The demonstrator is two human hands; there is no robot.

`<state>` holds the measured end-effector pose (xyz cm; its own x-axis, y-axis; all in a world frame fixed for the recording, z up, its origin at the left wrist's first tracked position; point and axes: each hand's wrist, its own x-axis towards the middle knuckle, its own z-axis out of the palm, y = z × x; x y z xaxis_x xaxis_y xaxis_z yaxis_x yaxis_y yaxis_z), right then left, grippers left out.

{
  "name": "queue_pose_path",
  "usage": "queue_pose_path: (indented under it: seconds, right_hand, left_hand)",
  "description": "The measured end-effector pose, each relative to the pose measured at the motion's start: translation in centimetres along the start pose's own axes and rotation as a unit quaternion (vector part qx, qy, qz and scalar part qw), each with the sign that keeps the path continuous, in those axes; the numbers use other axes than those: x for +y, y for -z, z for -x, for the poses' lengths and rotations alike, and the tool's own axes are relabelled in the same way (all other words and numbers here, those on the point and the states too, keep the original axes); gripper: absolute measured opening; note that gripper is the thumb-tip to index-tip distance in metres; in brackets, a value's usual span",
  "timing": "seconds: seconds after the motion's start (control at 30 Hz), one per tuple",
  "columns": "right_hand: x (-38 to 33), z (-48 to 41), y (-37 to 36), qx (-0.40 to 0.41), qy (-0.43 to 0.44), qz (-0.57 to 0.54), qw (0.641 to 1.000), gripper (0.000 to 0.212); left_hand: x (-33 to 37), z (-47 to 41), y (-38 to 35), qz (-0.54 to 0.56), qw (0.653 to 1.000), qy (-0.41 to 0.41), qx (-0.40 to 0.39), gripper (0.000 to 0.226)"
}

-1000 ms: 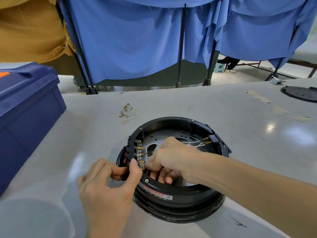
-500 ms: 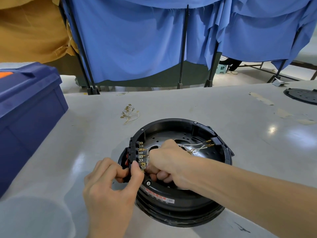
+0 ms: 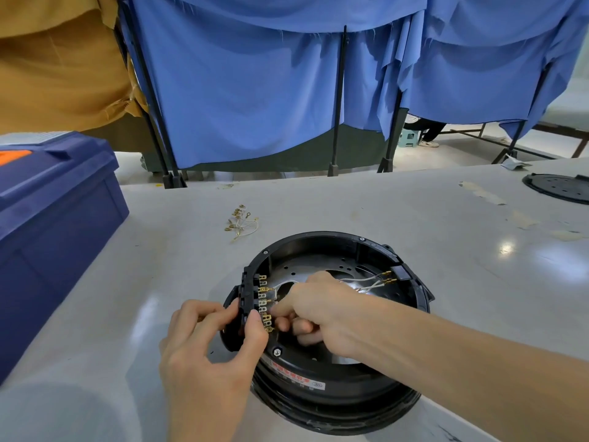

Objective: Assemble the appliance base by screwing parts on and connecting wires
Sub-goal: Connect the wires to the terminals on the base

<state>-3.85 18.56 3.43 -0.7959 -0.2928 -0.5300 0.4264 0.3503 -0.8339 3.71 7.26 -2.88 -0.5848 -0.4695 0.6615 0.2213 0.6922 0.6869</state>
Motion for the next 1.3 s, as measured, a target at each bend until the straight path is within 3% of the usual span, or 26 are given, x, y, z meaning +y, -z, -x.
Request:
queue_pose_path:
  seconds: [0.17, 0.33, 0.57, 0.8, 1.07, 1.3]
  right_hand:
    - [-0.3, -0.3, -0.7, 0.037, -0.009, 0.024, 0.999, 0.018]
    - [-0.3, -0.1, -0.4, 0.011, -0.015, 0.023, 1.000, 0.014]
    - [0.1, 0.1, -0.4, 0.036, 0.017, -0.016, 0.999, 0.022]
    - [-0.7, -0.6, -1.5, 0.061, 0.007, -0.025, 0.998, 0.023]
    - [-1.1, -1.0, -1.6, 0.072, -0.022, -0.069, 0.995, 0.032]
    - [-1.0, 0.4, -0.8, 0.020, -0.004, -0.080, 0.997, 0.015]
  left_hand:
    - [-0.4, 0.0, -0.4, 0.016, 1.000, -0.006, 0.003, 0.038]
    - [-0.2, -0.1, -0.2, 0.006, 1.000, -0.012, 0.009, 0.024]
    - [0.1, 0.2, 0.0, -0.015, 1.000, 0.011, 0.025, 0.038]
    - [-0.1, -0.5, 0.0, 0.089, 0.992, 0.054, -0.069, 0.060]
    - [0.0, -0.8, -0.1, 0.117, 0.988, 0.061, -0.077, 0.057]
    - [0.1, -0.8, 0.5, 0.112, 0.988, 0.062, -0.084, 0.058]
